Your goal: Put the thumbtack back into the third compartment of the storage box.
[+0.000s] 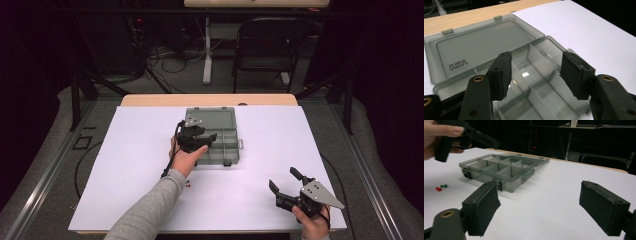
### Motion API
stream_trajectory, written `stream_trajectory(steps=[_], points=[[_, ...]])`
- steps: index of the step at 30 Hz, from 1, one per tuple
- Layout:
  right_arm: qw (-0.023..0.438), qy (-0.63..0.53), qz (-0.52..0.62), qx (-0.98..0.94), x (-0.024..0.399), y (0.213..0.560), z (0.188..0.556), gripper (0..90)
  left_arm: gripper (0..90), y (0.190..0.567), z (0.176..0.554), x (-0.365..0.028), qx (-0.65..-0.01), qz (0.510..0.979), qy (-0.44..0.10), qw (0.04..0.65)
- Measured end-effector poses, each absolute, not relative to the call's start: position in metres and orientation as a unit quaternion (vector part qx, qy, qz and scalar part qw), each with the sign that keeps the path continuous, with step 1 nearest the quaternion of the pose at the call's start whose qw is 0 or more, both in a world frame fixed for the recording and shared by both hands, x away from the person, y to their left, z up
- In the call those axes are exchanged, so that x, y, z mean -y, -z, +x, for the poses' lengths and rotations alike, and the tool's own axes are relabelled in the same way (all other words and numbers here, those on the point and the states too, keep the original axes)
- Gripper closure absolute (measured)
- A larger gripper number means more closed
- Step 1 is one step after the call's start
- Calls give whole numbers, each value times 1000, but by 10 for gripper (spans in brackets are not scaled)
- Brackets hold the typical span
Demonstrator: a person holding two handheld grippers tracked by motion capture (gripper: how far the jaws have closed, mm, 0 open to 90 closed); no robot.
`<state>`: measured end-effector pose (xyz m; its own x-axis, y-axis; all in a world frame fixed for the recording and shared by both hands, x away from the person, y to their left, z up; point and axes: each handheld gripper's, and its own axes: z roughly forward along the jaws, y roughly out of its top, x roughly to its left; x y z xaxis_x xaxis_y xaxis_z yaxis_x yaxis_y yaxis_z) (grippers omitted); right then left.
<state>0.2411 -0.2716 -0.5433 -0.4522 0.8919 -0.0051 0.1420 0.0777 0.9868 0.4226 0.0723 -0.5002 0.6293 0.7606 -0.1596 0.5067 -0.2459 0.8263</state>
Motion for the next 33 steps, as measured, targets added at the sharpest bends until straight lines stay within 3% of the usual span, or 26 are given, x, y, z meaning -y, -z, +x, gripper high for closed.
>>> stream_trajectory(steps=[10,17,24,33], points=[[343,-541,403,-654,272,544,238,152,386,498,348,-135,-376,765,-122,509],[345,-538,409,-651,276,546,236,152,380,513,322,-168,-393,750,-118,519],[345,-535,406,-656,274,546,237,152,497,535,307,-175,-393,775,-119,480],[332,-538,397,-665,269,546,241,152,692,555,314,-160,-381,802,-92,452]])
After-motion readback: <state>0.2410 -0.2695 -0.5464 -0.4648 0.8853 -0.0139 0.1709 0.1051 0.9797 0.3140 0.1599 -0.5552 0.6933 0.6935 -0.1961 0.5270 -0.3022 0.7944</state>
